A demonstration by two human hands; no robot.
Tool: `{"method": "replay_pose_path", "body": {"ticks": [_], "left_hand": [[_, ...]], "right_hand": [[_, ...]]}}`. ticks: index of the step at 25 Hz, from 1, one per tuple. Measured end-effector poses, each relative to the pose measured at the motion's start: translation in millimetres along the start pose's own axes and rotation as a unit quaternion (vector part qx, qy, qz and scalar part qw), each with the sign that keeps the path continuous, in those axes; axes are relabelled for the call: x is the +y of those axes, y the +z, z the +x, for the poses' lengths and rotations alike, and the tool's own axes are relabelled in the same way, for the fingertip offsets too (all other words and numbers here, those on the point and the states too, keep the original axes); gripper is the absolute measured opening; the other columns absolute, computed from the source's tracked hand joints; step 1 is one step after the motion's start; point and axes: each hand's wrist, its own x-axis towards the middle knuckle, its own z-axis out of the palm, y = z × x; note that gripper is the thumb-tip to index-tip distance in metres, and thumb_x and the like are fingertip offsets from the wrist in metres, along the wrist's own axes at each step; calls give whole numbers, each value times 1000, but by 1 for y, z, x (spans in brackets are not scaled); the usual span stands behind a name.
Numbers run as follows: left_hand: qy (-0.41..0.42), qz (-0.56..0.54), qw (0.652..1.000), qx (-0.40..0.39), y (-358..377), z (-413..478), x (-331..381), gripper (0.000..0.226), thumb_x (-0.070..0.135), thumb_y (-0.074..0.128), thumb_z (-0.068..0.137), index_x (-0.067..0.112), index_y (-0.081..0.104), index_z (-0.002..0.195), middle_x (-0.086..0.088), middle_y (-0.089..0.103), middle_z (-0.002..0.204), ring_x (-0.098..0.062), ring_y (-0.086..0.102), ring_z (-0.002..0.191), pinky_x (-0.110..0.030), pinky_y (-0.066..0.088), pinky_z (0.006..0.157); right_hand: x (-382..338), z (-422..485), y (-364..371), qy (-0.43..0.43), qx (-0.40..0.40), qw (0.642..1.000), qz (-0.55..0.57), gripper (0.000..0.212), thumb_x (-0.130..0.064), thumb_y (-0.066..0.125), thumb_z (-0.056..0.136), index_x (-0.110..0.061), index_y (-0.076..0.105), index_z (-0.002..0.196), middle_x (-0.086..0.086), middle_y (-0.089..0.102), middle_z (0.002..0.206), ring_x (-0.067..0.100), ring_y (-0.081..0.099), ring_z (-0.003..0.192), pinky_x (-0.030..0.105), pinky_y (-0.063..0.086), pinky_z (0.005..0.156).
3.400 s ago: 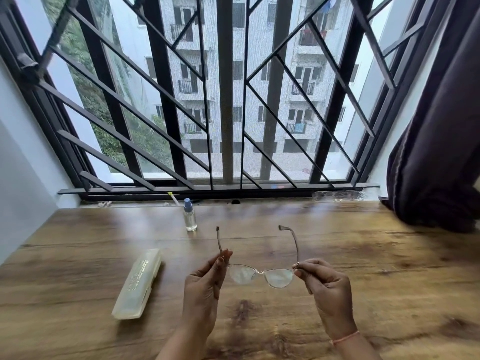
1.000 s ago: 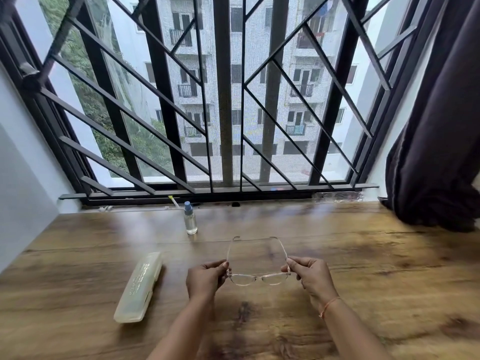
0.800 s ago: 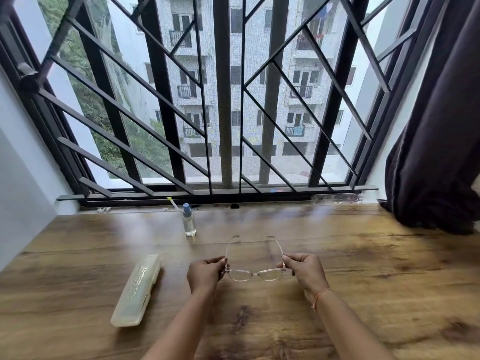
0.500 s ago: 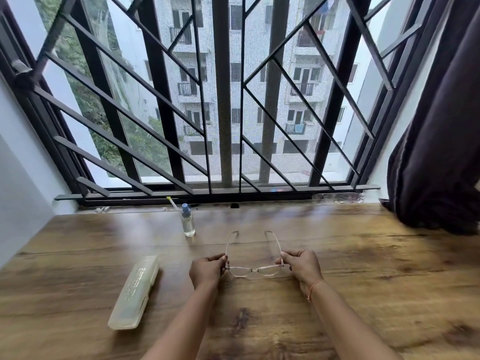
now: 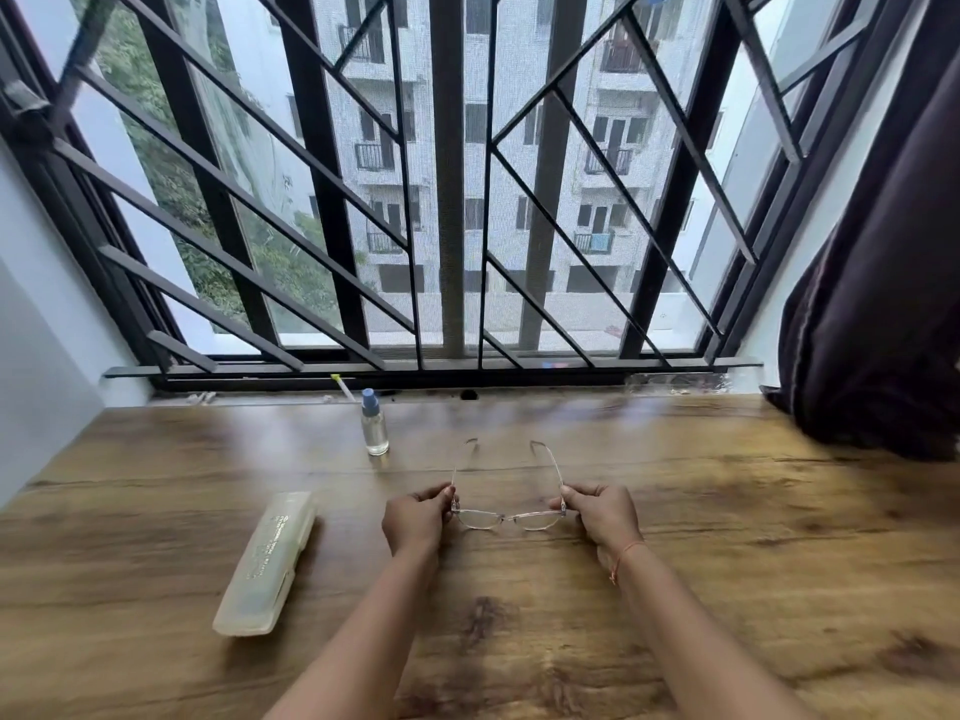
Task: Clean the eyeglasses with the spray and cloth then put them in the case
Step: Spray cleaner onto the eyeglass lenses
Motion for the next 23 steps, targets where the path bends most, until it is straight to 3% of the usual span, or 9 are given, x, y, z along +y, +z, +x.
{"method": "replay_pose_path", "body": {"ticks": [1, 5, 8, 10, 13, 15, 19, 21, 23], "left_hand": [[2, 0, 1000, -2, 0, -1, 1, 10, 1, 66, 80, 3, 73, 87, -14, 69, 71, -19, 60, 63, -35, 54, 75], [5, 5, 1000, -9, -2, -1, 0, 12, 2, 64, 81, 4, 73, 88, -16, 71, 78, -21, 63, 71, -40, 54, 85], [10, 13, 1000, -9, -5, -1, -2, 8, 8, 65, 82, 8, 74, 81, -14, 72, 77, -21, 63, 70, -42, 54, 85], [5, -2, 1000, -10, -8, -1, -2, 10, 10, 65, 83, 9, 73, 76, -13, 71, 72, -22, 63, 67, -41, 55, 82], [6, -18, 1000, 22, -19, 1, 4, 13, 11, 64, 84, 0, 72, 83, -6, 68, 66, -18, 61, 63, -35, 54, 73], [39, 36, 996, 66, -26, 6, 13, 14, 11, 62, 83, 2, 71, 90, -10, 70, 77, -24, 65, 75, -37, 51, 80], [98, 108, 985, 96, -33, 21, 42, 47, -3, 51, 81, 2, 43, 126, -23, 55, 121, -36, 52, 113, -36, 43, 87], [87, 128, 985, 73, -34, 32, 55, 67, -5, 49, 79, 3, 25, 141, -22, 45, 135, -34, 47, 119, -32, 40, 88], [76, 119, 989, 47, -36, 41, 62, 73, -6, 48, 78, 7, 20, 145, -18, 39, 143, -30, 44, 124, -25, 36, 85]], "right_hand": [[0, -1, 0, 3, -4, 1000, 6, 17, 2, 59, 85, 14, 66, 94, 19, 70, 76, 9, 55, 44, 33, 54, 62], [-4, -5, -1, 8, -13, 1000, 22, 13, 2, 57, 86, 11, 66, 87, -4, 66, 49, -3, 44, 29, 12, 38, 33], [-3, -9, -1, 2, -17, 1000, 12, 17, 0, 55, 88, 13, 67, 83, 8, 69, 64, -3, 42, 28, 8, 31, 31], [-1, -9, 0, -2, -1, 1000, -17, 19, -4, 57, 87, 8, 69, 79, 14, 67, 71, 0, 49, 37, 13, 37, 37], [-5, -5, 7, -46, 120, 978, -162, 19, -12, 59, 83, 3, 71, 88, 24, 69, 86, 31, 64, 80, 31, 48, 69], [-18, -8, 23, -115, 167, 958, -202, 23, -12, 58, 82, -2, 70, 99, 22, 67, 101, 34, 60, 98, 33, 48, 87], [-52, -9, 88, -180, 21, 972, -151, 29, 1, 53, 80, 1, 67, 105, 18, 69, 104, 22, 62, 96, 20, 46, 81], [-65, -8, 126, -167, -87, 970, -152, 34, 6, 49, 78, 3, 64, 108, 18, 68, 108, 23, 61, 99, 31, 48, 91], [-72, -5, 161, -142, -166, 962, -161, 42, 9, 43, 76, 8, 56, 116, 23, 61, 119, 31, 55, 112, 43, 42, 102]]}}
